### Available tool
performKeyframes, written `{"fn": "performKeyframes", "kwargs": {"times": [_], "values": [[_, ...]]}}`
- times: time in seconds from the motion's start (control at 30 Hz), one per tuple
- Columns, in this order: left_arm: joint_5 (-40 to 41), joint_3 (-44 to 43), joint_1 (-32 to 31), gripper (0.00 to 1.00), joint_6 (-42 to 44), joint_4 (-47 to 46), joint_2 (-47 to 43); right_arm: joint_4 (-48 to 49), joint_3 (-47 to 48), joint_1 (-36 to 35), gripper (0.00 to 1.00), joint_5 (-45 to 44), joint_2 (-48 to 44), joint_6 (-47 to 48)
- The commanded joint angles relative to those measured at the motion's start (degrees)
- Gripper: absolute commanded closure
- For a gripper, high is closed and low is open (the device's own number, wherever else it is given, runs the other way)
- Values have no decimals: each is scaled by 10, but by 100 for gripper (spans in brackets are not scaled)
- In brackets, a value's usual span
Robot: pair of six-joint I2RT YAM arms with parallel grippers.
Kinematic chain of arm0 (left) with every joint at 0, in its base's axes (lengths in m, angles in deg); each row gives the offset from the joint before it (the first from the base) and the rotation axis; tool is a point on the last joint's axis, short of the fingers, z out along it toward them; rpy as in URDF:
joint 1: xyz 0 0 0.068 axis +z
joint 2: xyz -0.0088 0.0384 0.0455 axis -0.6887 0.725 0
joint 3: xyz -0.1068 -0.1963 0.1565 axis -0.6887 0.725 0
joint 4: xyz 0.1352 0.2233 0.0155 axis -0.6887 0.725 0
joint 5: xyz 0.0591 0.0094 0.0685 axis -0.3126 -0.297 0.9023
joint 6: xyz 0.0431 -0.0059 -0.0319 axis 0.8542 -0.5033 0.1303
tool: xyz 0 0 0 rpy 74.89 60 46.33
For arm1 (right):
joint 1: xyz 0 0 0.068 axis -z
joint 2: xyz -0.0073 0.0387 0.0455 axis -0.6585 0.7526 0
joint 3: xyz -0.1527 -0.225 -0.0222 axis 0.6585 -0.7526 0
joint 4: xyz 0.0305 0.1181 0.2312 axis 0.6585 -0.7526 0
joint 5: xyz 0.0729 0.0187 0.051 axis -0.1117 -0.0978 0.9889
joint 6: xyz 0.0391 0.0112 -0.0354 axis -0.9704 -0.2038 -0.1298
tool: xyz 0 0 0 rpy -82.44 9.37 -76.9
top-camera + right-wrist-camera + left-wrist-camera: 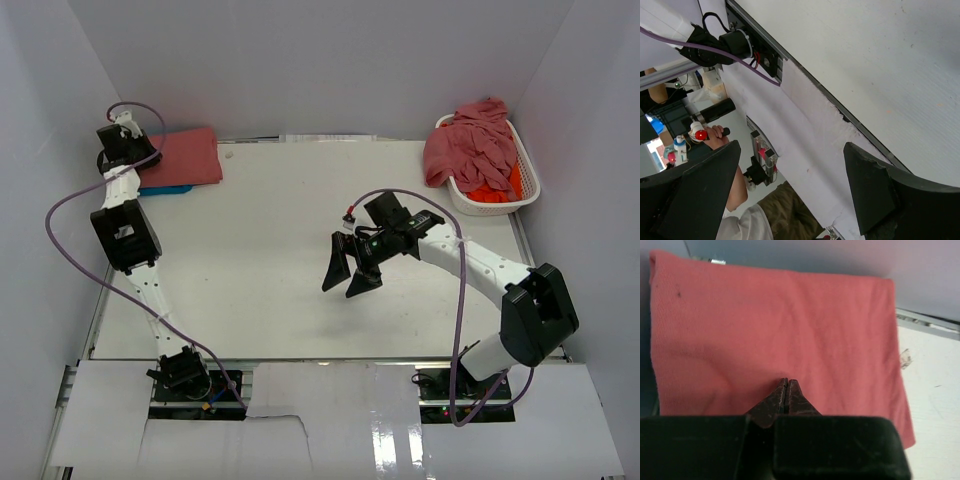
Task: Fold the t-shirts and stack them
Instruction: Put the neatly folded tshirt into the corner of the board with the left arm
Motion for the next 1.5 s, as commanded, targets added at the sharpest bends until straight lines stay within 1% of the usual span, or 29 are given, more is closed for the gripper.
{"fn": "performKeyframes", "kwargs": {"times": [0.0,0.07,0.23,0.47,0.63,0.77,0.93,1.07,1.13,1.2,1.23,1.3,1.33,1.37,1.4,1.43,1.47], "values": [[34,10,-1,100,29,-19,-29,-9,17,-5,10,12,2,8],[34,11,-1,100,49,-19,-26,-10,17,-5,10,14,4,8],[53,8,-1,100,60,-27,-14,-22,28,-5,10,17,14,18],[62,61,-1,100,59,-36,-12,-26,35,-5,10,21,26,26],[58,101,-1,100,47,-61,-25,-26,42,-5,10,26,34,31],[54,96,-1,100,40,-61,-29,-25,39,-5,10,28,36,34],[43,55,-5,100,15,-62,-51,-20,46,-5,10,31,40,36],[43,21,-20,100,5,-61,-82,-17,56,-5,10,32,42,38],[41,22,-28,100,1,-61,-111,-12,57,-5,10,33,40,36],[16,35,-37,100,-18,-61,-144,-4,57,-5,10,34,40,33],[7,46,-40,100,-30,-62,-159,1,57,-5,10,35,40,32],[-18,98,-47,100,-80,-66,-187,10,59,-4,10,32,43,31],[-39,118,-51,100,-98,-66,-215,10,66,-4,10,30,46,33],[-49,166,-55,100,-142,-67,-230,10,70,-4,10,26,52,39],[-57,192,-58,100,-166,-68,-243,11,74,-4,10,21,54,42],[-81,216,-66,100,-184,-69,-269,11,85,-4,10,18,58,46],[-105,336,-94,95,-210,-63,-330,7,115,-1,10,-5,65,73]]}}
